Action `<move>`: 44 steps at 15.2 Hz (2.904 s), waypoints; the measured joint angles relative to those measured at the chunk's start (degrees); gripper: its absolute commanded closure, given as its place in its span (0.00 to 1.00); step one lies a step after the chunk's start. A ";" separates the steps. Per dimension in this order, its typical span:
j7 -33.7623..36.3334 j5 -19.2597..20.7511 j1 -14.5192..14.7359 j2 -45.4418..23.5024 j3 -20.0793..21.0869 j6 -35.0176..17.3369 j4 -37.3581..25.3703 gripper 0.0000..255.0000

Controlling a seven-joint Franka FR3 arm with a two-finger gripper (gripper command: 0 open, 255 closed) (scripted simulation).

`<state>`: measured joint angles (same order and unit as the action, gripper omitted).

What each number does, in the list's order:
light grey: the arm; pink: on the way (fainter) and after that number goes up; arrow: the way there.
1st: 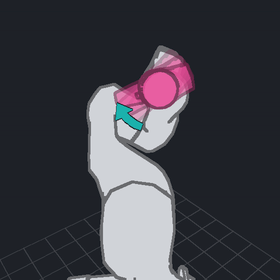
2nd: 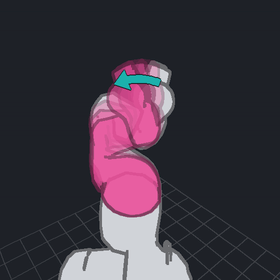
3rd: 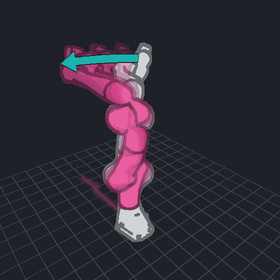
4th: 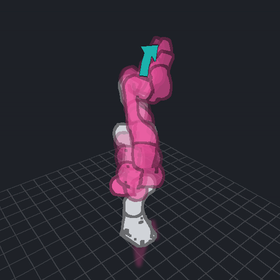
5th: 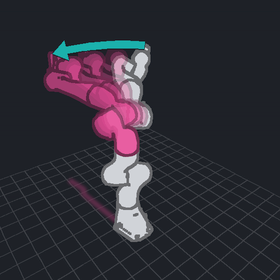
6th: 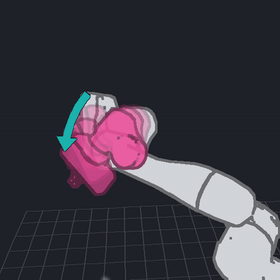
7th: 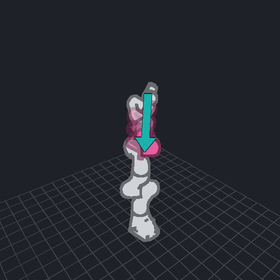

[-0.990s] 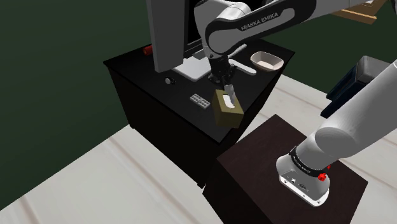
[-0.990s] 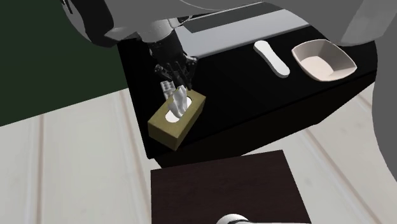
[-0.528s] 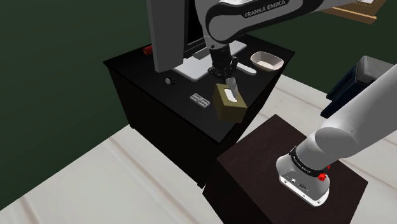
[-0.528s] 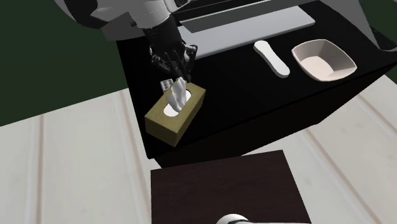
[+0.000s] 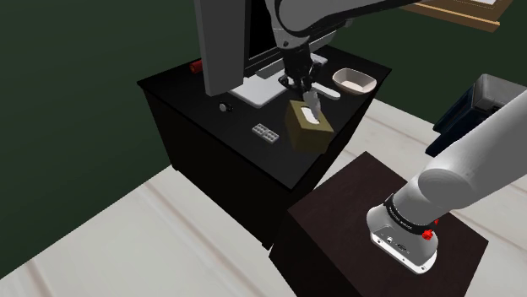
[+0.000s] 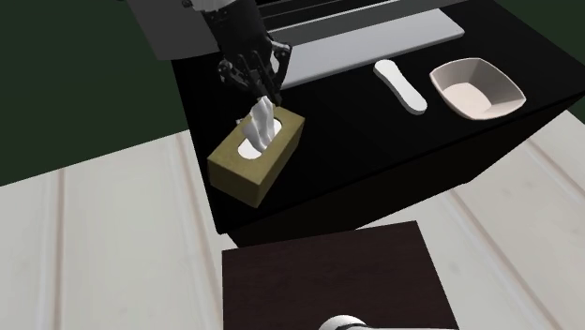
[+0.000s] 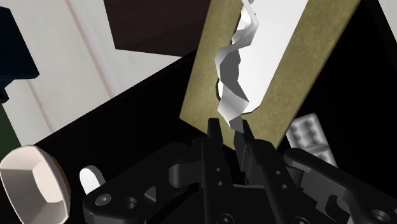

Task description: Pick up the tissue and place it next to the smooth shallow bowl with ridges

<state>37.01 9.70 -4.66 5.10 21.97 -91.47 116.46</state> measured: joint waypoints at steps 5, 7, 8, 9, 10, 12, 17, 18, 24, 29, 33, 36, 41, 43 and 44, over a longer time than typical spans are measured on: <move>-0.67 -0.15 0.01 0.45 0.00 3.63 -3.27 1.00; -0.74 -0.31 0.13 0.70 0.12 5.15 -4.55 1.00; -0.99 -0.28 0.08 0.79 0.07 5.91 -5.26 1.00; -1.29 -0.27 0.00 0.97 -0.03 6.58 -5.80 1.00; -1.43 -0.23 -0.01 0.89 -0.03 7.47 -6.77 1.00; -1.69 -0.28 -0.01 1.11 -0.04 8.82 -7.94 1.00; -2.42 -0.12 -0.08 1.06 -0.07 12.56 -11.80 1.00; -2.47 -0.12 -0.04 1.03 -0.02 13.38 -12.65 1.00; -2.92 0.23 0.03 0.26 0.18 17.81 -17.80 1.00; -8.71 2.22 -2.58 1.05 -3.02 16.58 -16.97 1.00; -14.15 4.01 -5.01 1.77 -6.08 14.95 -15.97 1.00; -18.10 5.55 -6.81 1.17 -8.26 14.15 -16.76 1.00; -24.78 8.04 -10.12 -0.51 -12.16 11.36 -17.67 1.00; -27.40 9.02 -11.37 -2.13 -13.54 10.91 -19.67 1.00; -28.37 9.35 -11.91 -2.62 -14.14 10.24 -19.82 1.00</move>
<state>8.64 19.05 -16.57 2.48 7.83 -81.23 96.65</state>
